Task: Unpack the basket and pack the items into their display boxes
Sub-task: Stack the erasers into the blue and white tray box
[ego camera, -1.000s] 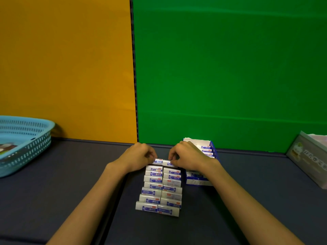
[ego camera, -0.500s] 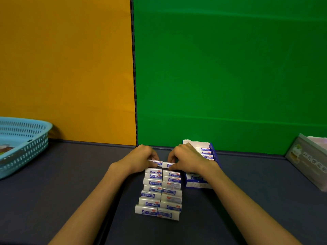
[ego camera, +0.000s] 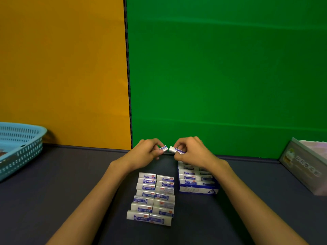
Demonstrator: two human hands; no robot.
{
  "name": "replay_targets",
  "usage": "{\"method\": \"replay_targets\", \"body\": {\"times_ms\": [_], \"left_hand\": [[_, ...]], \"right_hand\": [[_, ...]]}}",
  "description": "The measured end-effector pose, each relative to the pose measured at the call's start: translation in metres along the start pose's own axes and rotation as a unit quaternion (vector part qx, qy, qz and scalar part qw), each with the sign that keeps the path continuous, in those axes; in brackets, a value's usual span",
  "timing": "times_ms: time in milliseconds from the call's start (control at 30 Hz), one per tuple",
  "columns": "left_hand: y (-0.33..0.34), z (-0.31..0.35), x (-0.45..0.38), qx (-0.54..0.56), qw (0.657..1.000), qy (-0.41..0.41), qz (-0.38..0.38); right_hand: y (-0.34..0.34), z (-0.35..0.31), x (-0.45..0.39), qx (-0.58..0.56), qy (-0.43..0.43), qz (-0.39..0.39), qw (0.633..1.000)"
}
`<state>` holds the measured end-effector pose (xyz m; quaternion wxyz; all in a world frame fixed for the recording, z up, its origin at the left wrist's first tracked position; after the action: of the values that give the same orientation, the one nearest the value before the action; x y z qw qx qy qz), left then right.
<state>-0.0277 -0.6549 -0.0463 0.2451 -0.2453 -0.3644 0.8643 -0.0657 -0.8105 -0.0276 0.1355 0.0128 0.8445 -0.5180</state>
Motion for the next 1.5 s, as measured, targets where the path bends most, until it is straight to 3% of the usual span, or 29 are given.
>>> {"method": "replay_targets", "body": {"times_ms": [433,600,800,1000,1500], "left_hand": [[0.037,0.052,-0.044,-0.055,0.998,0.038,-0.014],[0.047,0.056,-0.056,-0.097,0.995,0.037,0.011],[0.06,0.059,-0.07,-0.155,0.987,0.022,0.027],[0.071,0.042,-0.079,-0.113,0.993,-0.032,0.0],[0.081,0.034,-0.091,-0.206,0.978,-0.019,-0.016]], "right_hand": [[-0.032,0.074,0.007,0.037,0.019,0.027,0.999],[-0.026,0.088,0.01,0.108,0.014,0.033,0.993],[-0.018,0.095,0.005,0.141,0.019,0.032,0.989],[-0.012,0.099,0.002,0.133,0.012,0.032,0.991],[-0.014,0.099,-0.003,0.136,0.014,0.014,0.991]]}}
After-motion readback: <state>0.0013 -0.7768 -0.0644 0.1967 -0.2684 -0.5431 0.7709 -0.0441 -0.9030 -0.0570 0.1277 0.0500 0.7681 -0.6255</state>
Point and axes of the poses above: each hand's wrist, its own x-axis away from the middle knuckle, its own y-axis out of the palm, z = x × y, the point moved 8 cm from there along -x, towards the middle knuckle, and after that the axes turned 2 degrees about x, right-handed, at the moved point
